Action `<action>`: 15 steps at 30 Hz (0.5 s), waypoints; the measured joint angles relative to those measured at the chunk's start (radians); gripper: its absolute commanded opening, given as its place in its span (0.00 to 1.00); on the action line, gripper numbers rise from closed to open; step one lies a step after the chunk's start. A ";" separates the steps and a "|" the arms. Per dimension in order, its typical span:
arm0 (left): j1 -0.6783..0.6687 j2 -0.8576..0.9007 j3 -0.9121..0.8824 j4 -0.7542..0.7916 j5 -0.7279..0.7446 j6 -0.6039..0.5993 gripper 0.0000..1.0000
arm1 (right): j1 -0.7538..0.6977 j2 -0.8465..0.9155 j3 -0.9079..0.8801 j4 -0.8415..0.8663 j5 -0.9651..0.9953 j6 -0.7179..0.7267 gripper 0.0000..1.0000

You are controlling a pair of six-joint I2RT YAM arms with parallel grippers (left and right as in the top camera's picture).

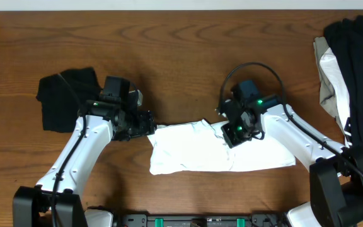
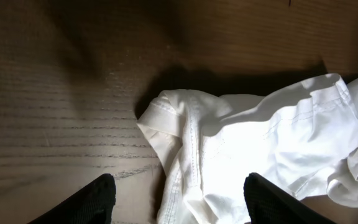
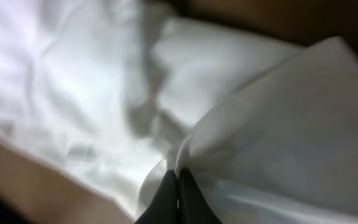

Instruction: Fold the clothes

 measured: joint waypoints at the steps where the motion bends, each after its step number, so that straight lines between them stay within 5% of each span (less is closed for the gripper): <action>1: 0.000 0.000 0.000 0.000 0.000 0.000 0.69 | 0.000 0.000 0.000 -0.011 -0.014 -0.021 0.01; 7: 0.000 0.000 0.000 0.004 0.000 0.000 0.68 | 0.000 0.000 0.000 -0.060 -0.053 -0.086 0.02; 12: 0.000 0.000 0.000 0.004 0.000 0.000 0.69 | 0.000 0.000 0.000 -0.012 -0.050 -0.074 0.16; 15: 0.000 0.000 0.000 0.004 0.000 0.000 0.69 | 0.000 0.000 0.000 0.053 -0.041 -0.039 0.16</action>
